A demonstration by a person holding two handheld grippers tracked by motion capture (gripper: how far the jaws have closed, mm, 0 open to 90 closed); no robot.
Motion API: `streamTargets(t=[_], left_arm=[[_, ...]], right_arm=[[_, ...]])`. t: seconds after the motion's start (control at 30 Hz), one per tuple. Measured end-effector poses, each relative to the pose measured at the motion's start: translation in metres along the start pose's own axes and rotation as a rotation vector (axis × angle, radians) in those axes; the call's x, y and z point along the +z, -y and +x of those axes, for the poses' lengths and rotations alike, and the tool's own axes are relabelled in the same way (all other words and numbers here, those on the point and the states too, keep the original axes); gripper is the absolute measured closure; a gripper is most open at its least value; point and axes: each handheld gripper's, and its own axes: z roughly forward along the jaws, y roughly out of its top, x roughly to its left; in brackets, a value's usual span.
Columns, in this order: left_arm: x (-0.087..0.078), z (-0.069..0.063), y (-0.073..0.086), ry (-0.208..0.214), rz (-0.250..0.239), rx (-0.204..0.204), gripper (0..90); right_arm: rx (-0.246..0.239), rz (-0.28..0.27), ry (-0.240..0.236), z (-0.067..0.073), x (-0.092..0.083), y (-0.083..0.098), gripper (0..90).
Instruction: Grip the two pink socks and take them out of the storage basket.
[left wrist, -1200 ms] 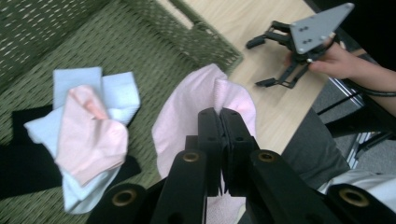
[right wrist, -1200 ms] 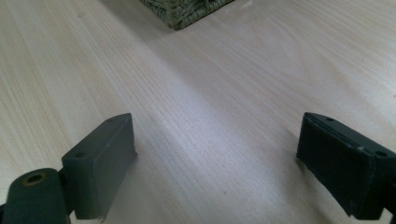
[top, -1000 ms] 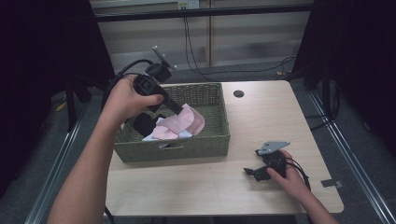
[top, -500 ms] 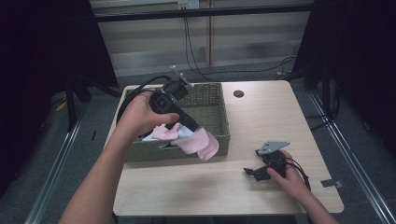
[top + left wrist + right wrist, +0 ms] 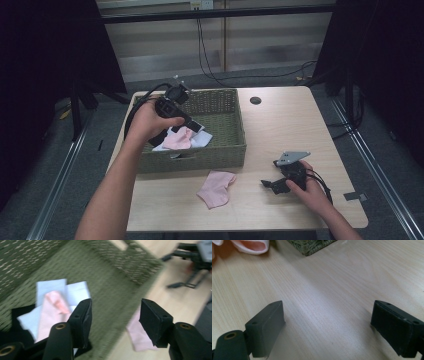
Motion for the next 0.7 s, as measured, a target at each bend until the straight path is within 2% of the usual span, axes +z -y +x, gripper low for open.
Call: streamTargets(t=[0.1,0.23,0.4,0.6,0.7], left_arm=[[0.008,0.012,0.005,-0.024,0.009,-0.018,43.0],[0.018,0.026,0.012,-0.039,-0.002,-0.042,40.3],[0.030,0.041,0.021,-0.063,0.007,-0.097,39.3],[0.042,0.057,0.028,-0.098,0.029,-0.127,37.7],[0.049,0.062,0.029,-0.112,0.035,-0.122,37.7]], right_arm=[[0.000,0.000,0.000,0.000,0.000,0.000,10.6],[-0.001,0.000,0.000,0.000,0.000,0.000,10.6],[0.000,0.000,0.000,0.000,0.000,0.000,10.6],[0.000,0.000,0.000,0.000,0.000,0.000,10.6],[0.000,0.000,0.000,0.000,0.000,0.000,10.6]])
